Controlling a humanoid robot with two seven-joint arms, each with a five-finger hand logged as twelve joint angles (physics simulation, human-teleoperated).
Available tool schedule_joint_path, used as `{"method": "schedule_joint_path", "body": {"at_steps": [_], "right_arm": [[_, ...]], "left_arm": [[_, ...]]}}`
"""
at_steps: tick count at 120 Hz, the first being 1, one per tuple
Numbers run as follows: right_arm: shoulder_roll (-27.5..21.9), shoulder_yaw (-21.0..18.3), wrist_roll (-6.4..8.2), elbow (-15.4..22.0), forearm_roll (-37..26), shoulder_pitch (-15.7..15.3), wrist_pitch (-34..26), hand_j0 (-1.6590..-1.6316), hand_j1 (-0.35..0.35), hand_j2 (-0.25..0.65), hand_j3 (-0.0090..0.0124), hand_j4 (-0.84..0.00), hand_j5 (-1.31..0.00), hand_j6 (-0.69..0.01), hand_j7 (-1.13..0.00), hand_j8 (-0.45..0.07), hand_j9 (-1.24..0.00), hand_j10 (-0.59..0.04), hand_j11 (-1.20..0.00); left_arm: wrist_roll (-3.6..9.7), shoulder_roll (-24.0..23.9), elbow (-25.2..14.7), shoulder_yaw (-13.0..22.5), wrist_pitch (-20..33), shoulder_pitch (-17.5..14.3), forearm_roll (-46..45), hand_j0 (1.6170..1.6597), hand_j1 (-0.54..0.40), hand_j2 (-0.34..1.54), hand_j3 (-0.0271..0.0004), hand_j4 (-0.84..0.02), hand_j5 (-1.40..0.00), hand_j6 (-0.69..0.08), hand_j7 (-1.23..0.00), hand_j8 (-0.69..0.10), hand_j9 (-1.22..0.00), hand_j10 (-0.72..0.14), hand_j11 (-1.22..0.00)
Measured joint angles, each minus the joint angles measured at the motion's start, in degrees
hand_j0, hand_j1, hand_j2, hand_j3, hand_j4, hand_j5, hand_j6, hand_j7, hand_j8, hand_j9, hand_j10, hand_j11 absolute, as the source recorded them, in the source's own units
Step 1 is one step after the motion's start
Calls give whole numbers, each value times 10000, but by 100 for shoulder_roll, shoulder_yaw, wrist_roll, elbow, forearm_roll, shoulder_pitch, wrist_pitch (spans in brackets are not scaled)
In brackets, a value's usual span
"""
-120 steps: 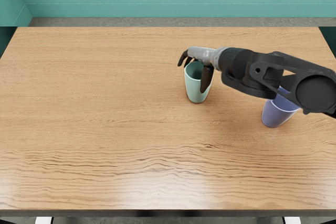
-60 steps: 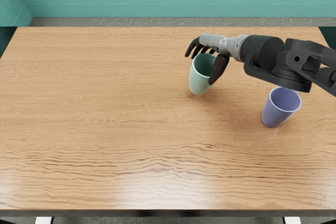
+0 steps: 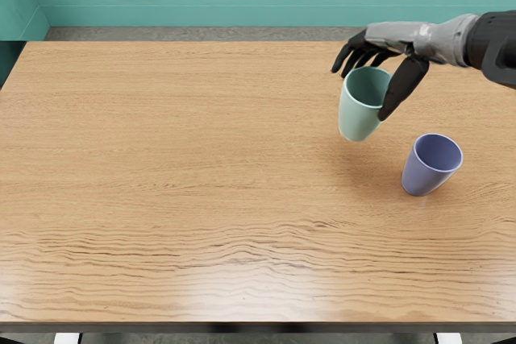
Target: Pick up cup and place in cup with right hand
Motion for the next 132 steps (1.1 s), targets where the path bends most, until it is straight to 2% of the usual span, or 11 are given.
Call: {"method": "schedule_joint_path", "body": {"at_steps": [16,33,37,73,98,115,132], "right_arm": [[-497,299,0,46,401,-9,539,-16581,1117,1794,0,-4157,-5584,-4206,-5518,-3313,-5487,-3859,-5465],[-861,420,-1,57,553,-16,824,-16581,1297,2540,2,-4336,-5877,-4295,-5791,-3356,-5754,-3957,-5731],[-925,434,-1,55,570,-18,858,-16581,1314,2598,-3,-4373,-5927,-4294,-5839,-3346,-5793,-3938,-5776],[-1342,445,0,44,626,-34,936,-16575,1125,2042,-5,-4545,-6009,-4208,-5962,-3311,-5843,-3878,-5904],[-1532,423,0,73,640,-76,936,-16573,1079,2097,-7,-4610,-5980,-4293,-5980,-3409,-5827,-3960,-5894],[-1681,413,0,157,639,-178,940,-16576,1049,2067,4,-4612,-5985,-4298,-5981,-3429,-5884,-3990,-5945],[-1734,408,0,236,641,-253,939,-16576,1032,2015,-3,-4573,-5932,-4324,-5926,-3420,-5851,-3968,-5906]], "left_arm": [[-1,0,0,-1,0,0,0,16581,3491,-1,1,-2,1,-3,1,-2,1,-1,1],[0,0,0,0,0,0,0,16581,3491,-2,1,-2,1,-3,1,-2,2,-1,2],[0,0,0,0,0,0,0,16581,3491,-2,1,-2,1,-3,1,-2,1,-1,2],[-1,0,0,-1,0,0,0,16581,3491,0,0,-2,0,-3,0,-2,0,-2,0],[0,0,0,0,0,0,0,16581,3490,1,0,-2,-1,-3,-1,-3,-1,-2,-1],[0,0,0,0,0,0,0,16581,3490,1,-1,-2,-1,-3,-1,-2,-1,-2,-1],[0,0,0,0,0,0,0,16581,3490,1,-1,-2,-1,-3,-1,-2,-1,-2,-1]]}}
